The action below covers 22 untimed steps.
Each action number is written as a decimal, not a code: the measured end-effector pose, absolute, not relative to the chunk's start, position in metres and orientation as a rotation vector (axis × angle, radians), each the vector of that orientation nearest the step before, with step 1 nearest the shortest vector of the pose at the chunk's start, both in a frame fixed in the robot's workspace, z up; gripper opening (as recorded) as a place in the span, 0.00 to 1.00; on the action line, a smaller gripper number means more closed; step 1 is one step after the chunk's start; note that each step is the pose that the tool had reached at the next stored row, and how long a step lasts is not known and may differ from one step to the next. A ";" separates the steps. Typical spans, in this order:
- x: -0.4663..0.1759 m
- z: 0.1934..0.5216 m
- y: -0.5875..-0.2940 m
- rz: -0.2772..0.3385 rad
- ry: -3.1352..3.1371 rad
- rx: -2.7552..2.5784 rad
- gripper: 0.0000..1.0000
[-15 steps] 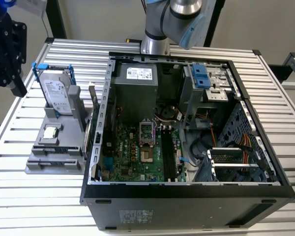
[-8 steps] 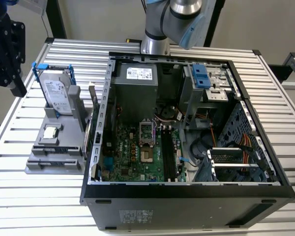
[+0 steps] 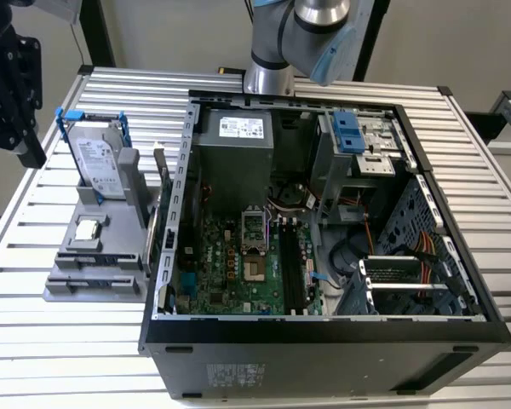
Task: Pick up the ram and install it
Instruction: 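Pick up the ram and move it above insertion slot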
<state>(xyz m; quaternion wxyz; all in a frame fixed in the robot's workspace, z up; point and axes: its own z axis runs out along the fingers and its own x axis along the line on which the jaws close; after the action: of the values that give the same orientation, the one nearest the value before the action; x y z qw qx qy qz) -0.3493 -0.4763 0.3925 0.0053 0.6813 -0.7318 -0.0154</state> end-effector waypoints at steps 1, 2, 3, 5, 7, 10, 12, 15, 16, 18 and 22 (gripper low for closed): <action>-0.349 0.392 -0.476 -0.048 -2.285 2.140 0.00; -0.349 0.392 -0.476 -0.048 -2.279 2.147 0.00; -0.349 0.392 -0.476 -0.048 -2.272 2.153 0.00; -0.349 0.392 -0.476 -0.048 -2.259 2.167 0.00; -0.349 0.392 -0.476 -0.048 -2.246 2.180 0.00; -0.349 0.392 -0.476 -0.048 -2.229 2.197 0.00; -0.349 0.392 -0.476 -0.048 -2.222 2.204 0.00; -0.349 0.392 -0.476 -0.048 -2.222 2.204 0.00; -0.349 0.392 -0.476 -0.048 -2.222 2.204 0.00; -0.349 0.392 -0.476 -0.048 -2.222 2.204 0.00; -0.349 0.392 -0.476 -0.048 -2.222 2.204 0.00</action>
<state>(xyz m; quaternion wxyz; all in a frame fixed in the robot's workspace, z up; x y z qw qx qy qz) -0.3493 -0.4762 0.3925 0.0058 0.7042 -0.7098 -0.0152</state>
